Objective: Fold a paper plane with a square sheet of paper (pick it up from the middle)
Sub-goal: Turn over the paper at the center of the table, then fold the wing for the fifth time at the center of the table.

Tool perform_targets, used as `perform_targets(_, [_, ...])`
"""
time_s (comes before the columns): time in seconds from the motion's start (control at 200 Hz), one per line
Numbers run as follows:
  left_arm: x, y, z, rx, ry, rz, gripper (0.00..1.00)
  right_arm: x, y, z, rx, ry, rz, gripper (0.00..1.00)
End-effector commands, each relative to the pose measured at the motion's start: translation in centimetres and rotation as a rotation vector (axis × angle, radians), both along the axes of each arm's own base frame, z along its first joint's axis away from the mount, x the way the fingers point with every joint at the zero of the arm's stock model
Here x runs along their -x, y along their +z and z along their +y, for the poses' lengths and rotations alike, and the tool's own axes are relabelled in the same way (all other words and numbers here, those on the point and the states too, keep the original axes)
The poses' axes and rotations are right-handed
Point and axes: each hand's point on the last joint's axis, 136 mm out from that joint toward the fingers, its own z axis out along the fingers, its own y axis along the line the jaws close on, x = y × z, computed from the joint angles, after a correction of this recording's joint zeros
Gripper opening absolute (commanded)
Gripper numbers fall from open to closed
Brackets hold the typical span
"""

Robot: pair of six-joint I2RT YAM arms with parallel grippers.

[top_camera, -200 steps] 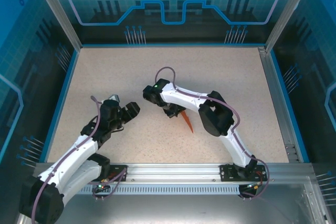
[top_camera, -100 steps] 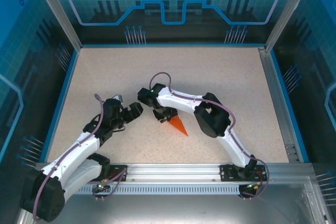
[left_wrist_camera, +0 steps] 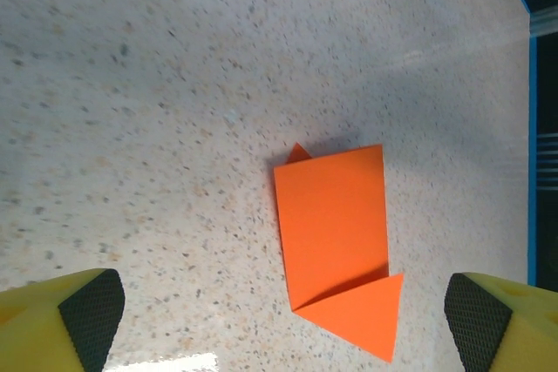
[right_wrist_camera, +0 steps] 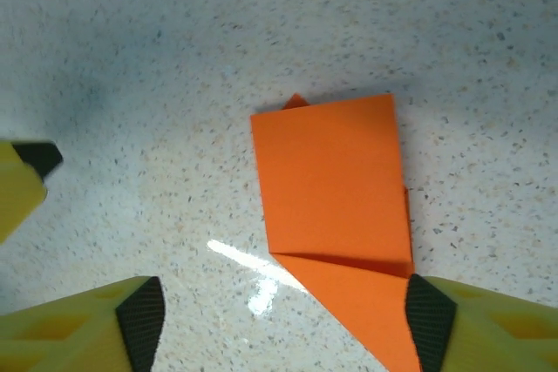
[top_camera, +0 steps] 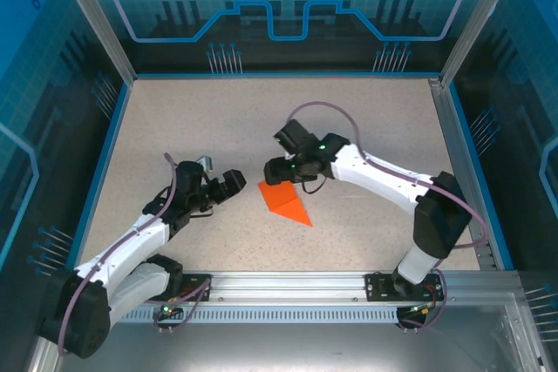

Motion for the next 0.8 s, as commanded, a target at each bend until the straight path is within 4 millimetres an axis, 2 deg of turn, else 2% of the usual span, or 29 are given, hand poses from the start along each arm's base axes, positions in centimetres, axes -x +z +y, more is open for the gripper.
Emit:
perform_targets(0.0, [-0.2, 0.5, -2.4, 0.080, -0.094, 0.010, 0.98, -1.0, -3.6, -0.3, -0.149, -0.019, 0.099, 0.70])
perform_targets(0.055, [-0.3, -0.2, -3.0, 0.075, -0.108, 0.032, 0.98, -1.1, -4.9, -0.2, -0.202, 0.012, 0.143, 0.66])
perform_targets(0.125, [-0.4, -0.8, -3.7, 0.053, -0.128, 0.044, 0.98, -1.8, -6.3, -0.7, -0.186, 0.009, 0.169, 0.64])
perform_targets(0.3, [-1.4, -1.4, -4.8, 0.008, -0.159, 0.074, 0.98, -2.6, -7.6, -0.2, -0.219, 0.086, 0.200, 0.63])
perform_targets(0.485, [-2.1, -1.4, -5.3, 0.006, -0.171, 0.091, 0.98, -2.4, -9.4, 0.1, -0.228, 0.109, 0.262, 0.63])
perform_targets(0.56, [-2.1, -1.2, -5.7, 0.025, -0.191, 0.093, 0.98, -2.2, -10.3, 0.4, -0.233, 0.127, 0.299, 0.57])
perform_targets(0.67, [-1.8, -1.3, -5.9, 0.016, -0.211, 0.112, 0.97, -2.3, -10.3, 0.9, -0.274, 0.132, 0.295, 0.43])
perform_targets(0.795, [-1.5, -1.1, -6.1, 0.028, -0.220, 0.121, 0.97, -3.6, -9.9, -0.5, -0.293, 0.050, 0.256, 0.28])
